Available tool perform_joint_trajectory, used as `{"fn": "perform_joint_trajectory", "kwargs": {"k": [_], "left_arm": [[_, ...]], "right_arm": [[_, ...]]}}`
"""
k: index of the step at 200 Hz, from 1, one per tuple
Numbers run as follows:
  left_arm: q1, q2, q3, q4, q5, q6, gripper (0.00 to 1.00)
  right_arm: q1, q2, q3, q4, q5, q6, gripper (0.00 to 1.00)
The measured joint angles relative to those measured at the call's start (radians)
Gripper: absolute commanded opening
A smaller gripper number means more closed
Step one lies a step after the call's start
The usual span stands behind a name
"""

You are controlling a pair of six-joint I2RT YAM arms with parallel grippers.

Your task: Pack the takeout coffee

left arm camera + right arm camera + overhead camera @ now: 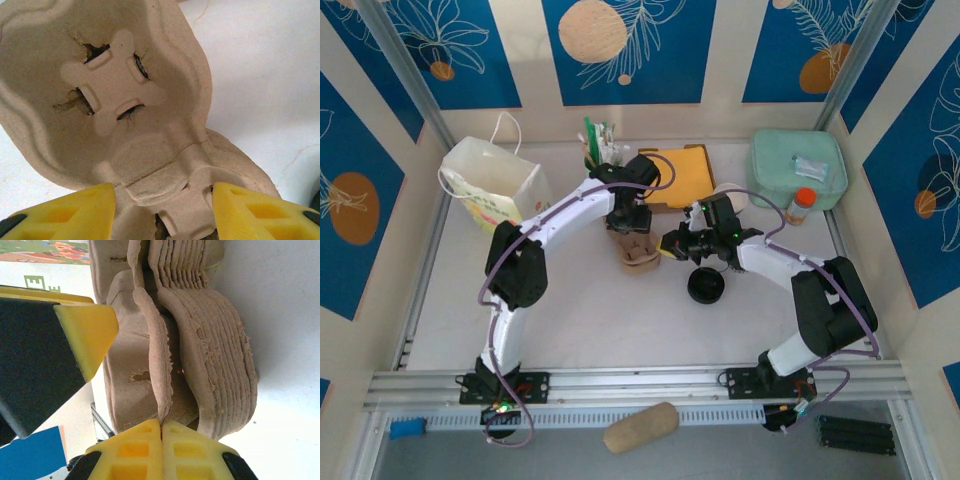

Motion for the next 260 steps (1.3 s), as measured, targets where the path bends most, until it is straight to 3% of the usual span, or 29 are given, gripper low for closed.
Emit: {"fn": "perform_joint_trajectory", "kwargs": {"k": [119,192,216,260], "left_arm": [[0.002,0.000,-0.040,0.013,-0.006,-0.032,0.51],[0.003,0.000,-0.043,0.037,-0.002,-0.035,0.36],[0.005,0.000,-0.043,0.037,-0.001,-0.034,0.27],[0.005,0.000,-0.038,0.035,-0.002,-0.027,0.22]], "right_arm": [[-0.012,0.000,-0.013,0.003,0.000,0.000,0.00],[-0.016,0.000,-0.013,0.003,-0.001,0.000,0.00],[-0.017,0.000,-0.013,0.003,-0.001,0.000,0.00],[-0.021,0.000,-0.008,-0.006,-0.010,-0.005,0.00]]}}
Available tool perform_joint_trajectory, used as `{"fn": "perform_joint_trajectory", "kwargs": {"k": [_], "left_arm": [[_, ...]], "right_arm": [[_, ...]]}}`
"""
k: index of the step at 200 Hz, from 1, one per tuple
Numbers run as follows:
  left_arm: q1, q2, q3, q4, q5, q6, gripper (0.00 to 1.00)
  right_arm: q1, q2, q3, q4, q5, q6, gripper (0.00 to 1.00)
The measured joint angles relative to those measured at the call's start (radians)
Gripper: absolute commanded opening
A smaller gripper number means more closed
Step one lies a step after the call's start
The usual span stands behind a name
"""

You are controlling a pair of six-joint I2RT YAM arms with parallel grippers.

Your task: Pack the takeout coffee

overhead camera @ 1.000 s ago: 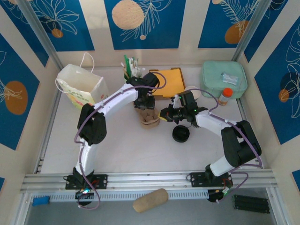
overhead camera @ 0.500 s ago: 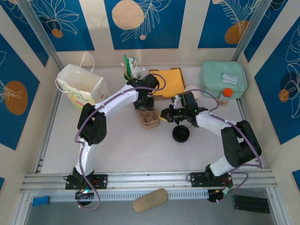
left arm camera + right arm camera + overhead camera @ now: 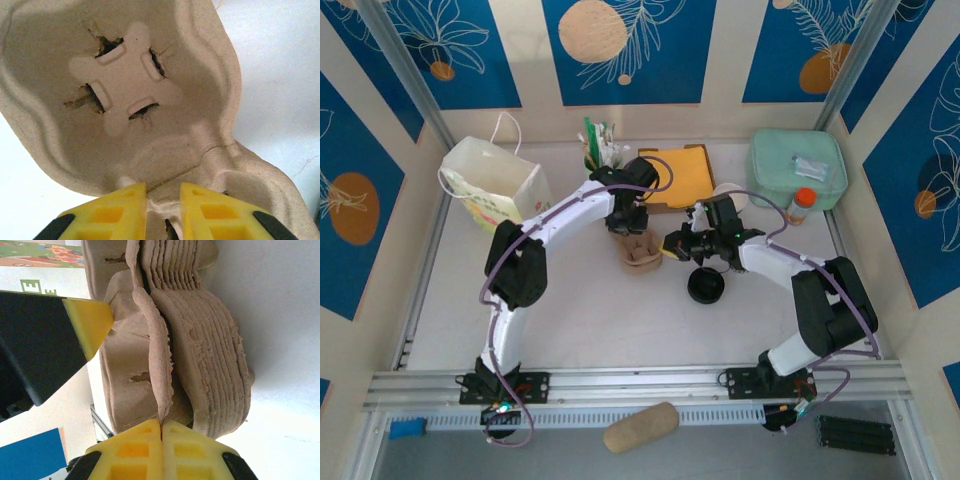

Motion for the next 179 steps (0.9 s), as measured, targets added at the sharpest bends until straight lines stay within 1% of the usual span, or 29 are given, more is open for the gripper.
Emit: {"fn": "perform_joint_trajectory", "kwargs": {"k": [79,109,124,149,164,179], "left_arm": [[0.000,-0.027,0.061,-0.005,0.002,0.016,0.21],[0.000,-0.050,0.077,-0.005,0.004,0.021,0.23],[0.000,-0.062,0.078,-0.006,-0.001,0.026,0.27],[0.002,-0.097,0.063,-0.002,-0.019,0.030,0.38],[0.007,-0.140,0.010,0.018,-0.019,0.028,0.44],[0.020,-0.204,-0.092,0.068,-0.003,0.011,0.48]], "right_arm": [[-0.015,-0.009,0.065,-0.036,-0.027,-0.003,0.00],[-0.024,-0.029,0.067,-0.047,-0.034,-0.003,0.00],[-0.032,-0.042,0.068,-0.052,-0.036,-0.003,0.00],[-0.044,-0.048,0.071,-0.055,-0.040,-0.003,0.00],[-0.052,-0.048,0.071,-0.055,-0.040,-0.003,0.00],[-0.059,-0.048,0.071,-0.055,-0.041,-0.003,0.00]]}}
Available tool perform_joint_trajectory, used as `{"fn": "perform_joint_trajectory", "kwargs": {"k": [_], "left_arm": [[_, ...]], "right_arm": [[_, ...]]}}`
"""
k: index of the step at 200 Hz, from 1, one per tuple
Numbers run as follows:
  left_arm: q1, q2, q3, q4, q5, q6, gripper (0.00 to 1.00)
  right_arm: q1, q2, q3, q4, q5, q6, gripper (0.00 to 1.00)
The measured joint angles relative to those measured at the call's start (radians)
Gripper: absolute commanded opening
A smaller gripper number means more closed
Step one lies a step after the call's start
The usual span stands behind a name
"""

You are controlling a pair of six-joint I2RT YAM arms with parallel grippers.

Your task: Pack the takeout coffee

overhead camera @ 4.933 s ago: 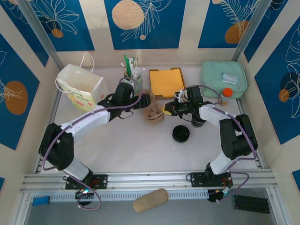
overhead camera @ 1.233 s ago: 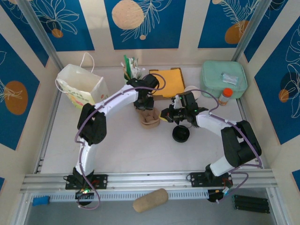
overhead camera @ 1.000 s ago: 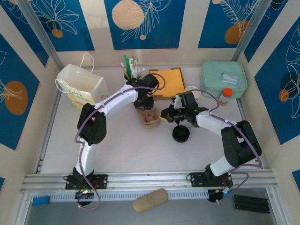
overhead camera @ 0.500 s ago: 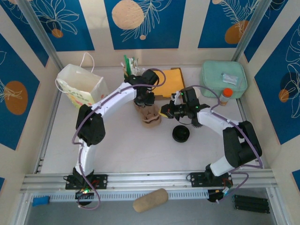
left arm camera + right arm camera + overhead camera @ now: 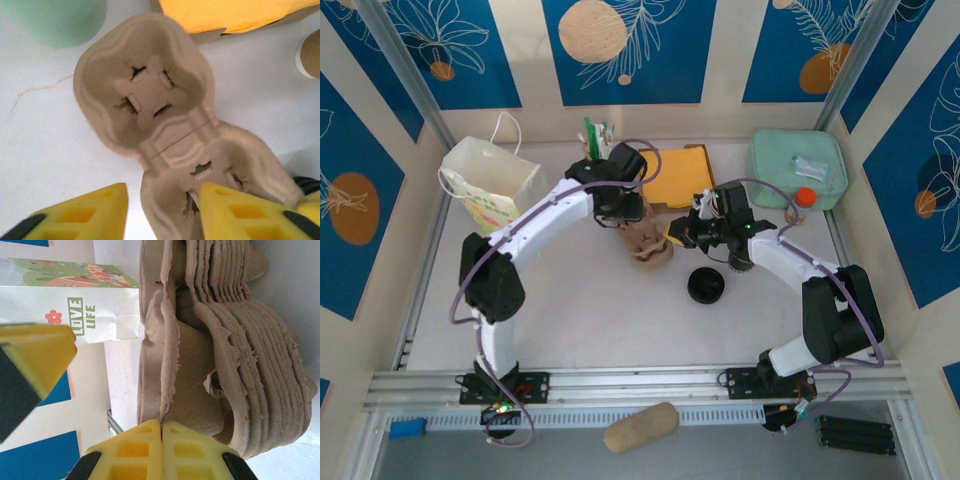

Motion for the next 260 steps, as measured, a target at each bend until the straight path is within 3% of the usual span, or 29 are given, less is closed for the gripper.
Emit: {"fn": "perform_joint_trajectory", "kwargs": {"k": [41,65,133,233,260], "left_arm": [[0.076,-0.172,-0.412,0.296,0.153,-0.131,0.56],[0.105,-0.178,-0.542,0.454,0.240,-0.208,0.58],[0.109,-0.146,-0.555,0.728,0.338,-0.318,0.60],[0.111,-0.182,-0.634,0.766,0.269,-0.402,0.59],[0.113,-0.181,-0.634,0.783,0.269,-0.425,0.52]], "right_arm": [[-0.014,0.000,-0.003,0.001,-0.011,-0.001,0.00],[-0.025,0.000,-0.010,0.003,-0.018,-0.001,0.00],[-0.052,0.001,-0.029,0.011,-0.036,-0.008,0.00],[-0.072,0.005,-0.039,0.022,-0.053,-0.009,0.00],[-0.077,0.005,-0.044,0.024,-0.056,-0.009,0.00]]}}
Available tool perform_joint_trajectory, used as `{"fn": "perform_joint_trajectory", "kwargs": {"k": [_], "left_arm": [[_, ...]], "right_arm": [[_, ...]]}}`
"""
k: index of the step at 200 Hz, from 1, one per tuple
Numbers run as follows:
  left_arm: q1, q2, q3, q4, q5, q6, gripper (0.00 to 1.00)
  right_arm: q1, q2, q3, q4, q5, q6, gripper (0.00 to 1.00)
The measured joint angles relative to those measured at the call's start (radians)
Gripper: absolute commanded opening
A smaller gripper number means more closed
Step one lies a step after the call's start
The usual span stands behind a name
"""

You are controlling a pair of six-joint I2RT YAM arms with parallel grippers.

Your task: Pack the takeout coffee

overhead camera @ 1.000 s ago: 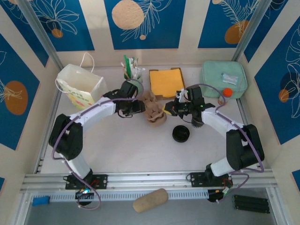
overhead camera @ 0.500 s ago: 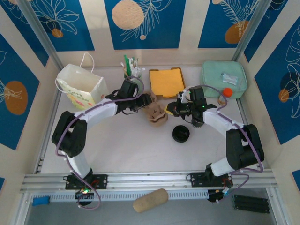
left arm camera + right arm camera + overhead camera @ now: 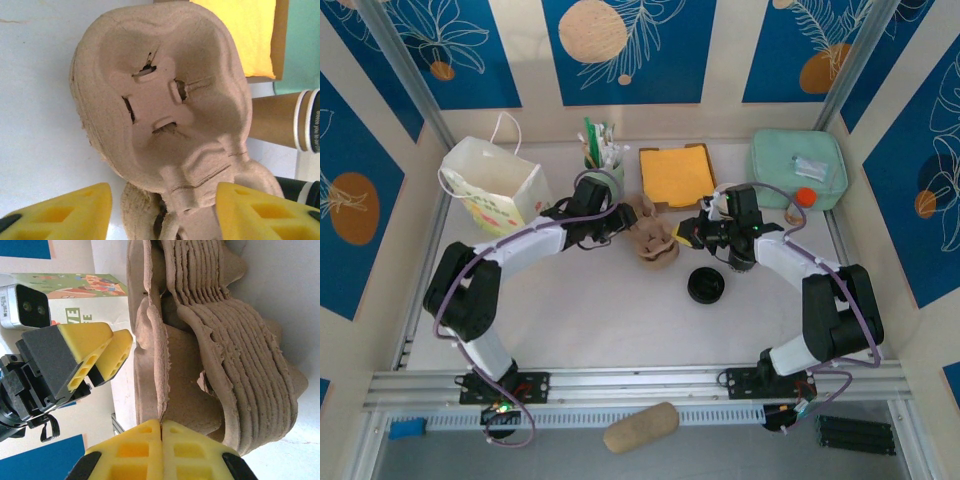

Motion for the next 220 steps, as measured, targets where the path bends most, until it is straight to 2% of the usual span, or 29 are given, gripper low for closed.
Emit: {"fn": "perform_joint_trajectory", "kwargs": {"k": [38,142,220], "left_arm": [[0.006,0.014,0.000,0.028,0.001,-0.016,0.46],[0.013,0.025,-0.046,0.069,-0.012,-0.067,0.47],[0.021,0.031,-0.046,0.118,-0.011,-0.088,0.40]], "right_arm": [[-0.003,0.000,0.000,0.000,-0.003,-0.003,0.00],[-0.007,0.001,-0.004,0.002,-0.003,-0.007,0.00],[-0.009,0.001,-0.007,0.006,-0.003,-0.010,0.00]]}}
